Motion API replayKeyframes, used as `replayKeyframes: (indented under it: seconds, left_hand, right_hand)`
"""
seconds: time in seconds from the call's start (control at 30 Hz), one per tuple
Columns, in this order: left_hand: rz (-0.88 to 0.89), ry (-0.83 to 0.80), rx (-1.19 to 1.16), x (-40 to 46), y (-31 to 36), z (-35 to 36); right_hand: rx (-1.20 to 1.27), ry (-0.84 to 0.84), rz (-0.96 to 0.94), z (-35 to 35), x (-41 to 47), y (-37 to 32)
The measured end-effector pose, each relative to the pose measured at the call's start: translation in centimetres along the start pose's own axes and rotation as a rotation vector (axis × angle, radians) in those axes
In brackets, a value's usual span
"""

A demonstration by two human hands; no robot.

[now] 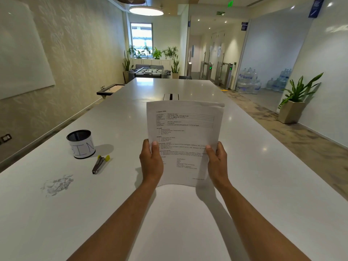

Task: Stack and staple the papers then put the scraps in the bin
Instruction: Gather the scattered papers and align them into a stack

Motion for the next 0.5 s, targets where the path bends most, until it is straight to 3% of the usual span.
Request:
replayKeyframes:
  seconds: [0.5]
  left_hand:
    - [-0.054, -0.169, 0.207, 2.3, 0.6, -2.7]
  right_hand:
    - [-0.012, -0.126, 0.323, 0.3, 0.9, -0.7]
Point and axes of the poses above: each hand's wrist, its own x-axis towards the middle knuckle, its own z-axis out of the palm, y = z × x, the point moved 3 cm from there along x, towards the middle knuckle, and after that the axes turned 6 degrees about -y, right-handed, at the moved point
